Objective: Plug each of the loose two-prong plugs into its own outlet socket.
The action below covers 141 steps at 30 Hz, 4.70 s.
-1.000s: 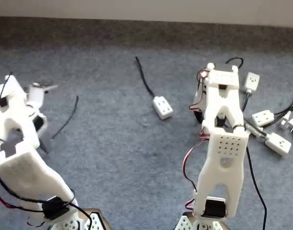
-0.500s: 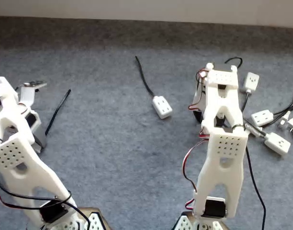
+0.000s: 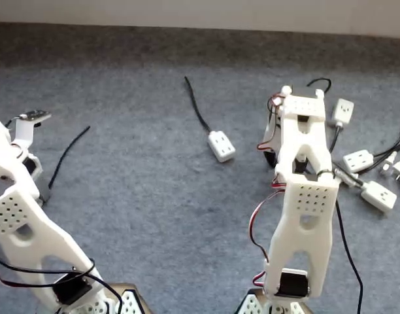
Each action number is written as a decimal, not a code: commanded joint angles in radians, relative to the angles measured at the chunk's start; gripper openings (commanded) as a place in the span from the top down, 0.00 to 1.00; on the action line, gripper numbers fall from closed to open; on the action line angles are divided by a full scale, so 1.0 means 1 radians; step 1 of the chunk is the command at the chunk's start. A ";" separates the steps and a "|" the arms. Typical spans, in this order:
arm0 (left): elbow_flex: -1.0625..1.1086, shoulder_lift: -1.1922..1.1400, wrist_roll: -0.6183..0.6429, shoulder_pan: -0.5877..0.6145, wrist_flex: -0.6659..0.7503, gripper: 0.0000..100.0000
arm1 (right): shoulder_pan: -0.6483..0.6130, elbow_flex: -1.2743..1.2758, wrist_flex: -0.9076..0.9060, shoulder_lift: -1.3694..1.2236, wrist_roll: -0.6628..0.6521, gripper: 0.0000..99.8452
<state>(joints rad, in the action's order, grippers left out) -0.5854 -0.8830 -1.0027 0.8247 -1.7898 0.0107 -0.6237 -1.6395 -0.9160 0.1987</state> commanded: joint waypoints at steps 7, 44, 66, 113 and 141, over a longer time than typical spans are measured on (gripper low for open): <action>0.231 0.200 -0.043 0.025 0.005 0.96 | -0.039 0.005 0.018 -0.012 -0.023 0.78; 0.607 0.572 -0.149 0.107 0.130 0.84 | -0.039 0.005 0.013 -0.013 -0.023 0.78; 0.693 0.572 -0.152 0.124 0.222 0.84 | -0.039 0.005 0.013 -0.013 -0.023 0.78; 0.880 0.582 -0.207 0.101 0.285 0.96 | -0.038 0.005 0.013 -0.013 -0.023 0.78; 0.886 0.584 -0.207 0.105 0.221 0.91 | -0.036 0.005 0.013 -0.013 -0.023 0.78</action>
<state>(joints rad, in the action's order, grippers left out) 0.2969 -0.3107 -1.2037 0.9413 -1.5428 0.0107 -0.6237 -1.6395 -0.9175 0.1987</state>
